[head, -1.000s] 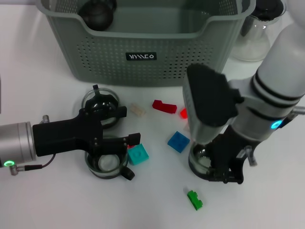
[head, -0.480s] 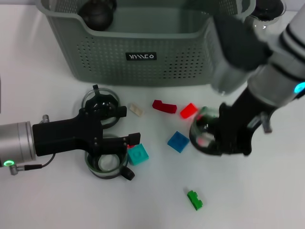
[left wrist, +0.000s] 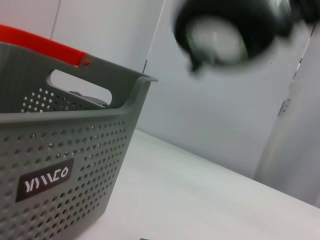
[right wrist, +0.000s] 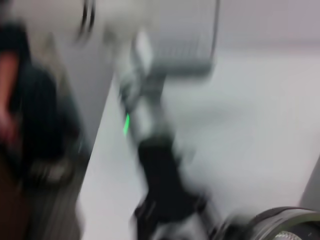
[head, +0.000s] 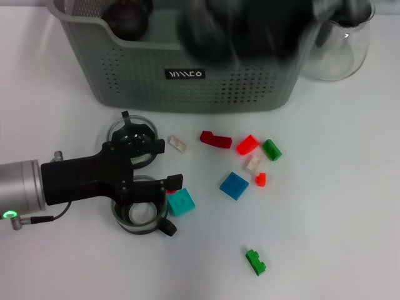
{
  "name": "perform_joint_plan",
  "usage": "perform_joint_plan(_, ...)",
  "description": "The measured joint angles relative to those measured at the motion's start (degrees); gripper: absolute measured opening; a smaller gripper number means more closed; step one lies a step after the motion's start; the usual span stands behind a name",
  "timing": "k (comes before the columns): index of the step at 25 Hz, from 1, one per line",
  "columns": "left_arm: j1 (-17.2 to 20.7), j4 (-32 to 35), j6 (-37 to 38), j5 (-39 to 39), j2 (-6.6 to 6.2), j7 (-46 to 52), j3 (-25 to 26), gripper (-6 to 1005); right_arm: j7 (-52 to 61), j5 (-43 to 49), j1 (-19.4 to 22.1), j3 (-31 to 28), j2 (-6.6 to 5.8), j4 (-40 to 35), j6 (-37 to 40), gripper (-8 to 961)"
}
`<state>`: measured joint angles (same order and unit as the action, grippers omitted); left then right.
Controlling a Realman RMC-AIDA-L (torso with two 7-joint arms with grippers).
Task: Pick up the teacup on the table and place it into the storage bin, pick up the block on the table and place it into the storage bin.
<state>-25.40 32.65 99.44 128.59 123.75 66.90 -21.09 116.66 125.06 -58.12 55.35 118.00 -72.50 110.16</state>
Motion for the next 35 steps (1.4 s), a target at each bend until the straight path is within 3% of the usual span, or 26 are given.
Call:
perform_joint_plan(4,-0.17,0.09,0.32,0.0,-0.08,-0.01,0.0,873,4.25,-0.9,-2.98,-5.49,-1.35,2.74,-9.52,79)
perform_joint_plan(8,-0.45,-0.03,0.34,0.0,-0.17,-0.02,0.0,873,9.14,0.76,-5.47,-3.88,-3.93,8.52,-20.39,84)
perform_joint_plan(11,-0.66,-0.09,0.37,-0.01,-0.2,-0.02,-0.01,873,9.6,4.99,-8.12,-3.07,-4.56,13.43,-25.98,87)
perform_joint_plan(24,-1.14,0.02,0.41,-0.01,-0.34,-0.03,-0.02,873,11.16,27.71,-17.33,3.43,-0.38,40.86,-56.73,103)
perform_joint_plan(29,-1.24,0.1,0.39,-0.01,-0.35,-0.03,0.0,873,11.26,31.39,-17.05,4.96,1.65,44.32,-61.9,109)
perform_joint_plan(35,-1.48,-0.07,0.22,-0.01,-0.35,-0.02,0.0,873,11.33,32.5,-16.69,7.53,1.98,47.53,-64.01,117)
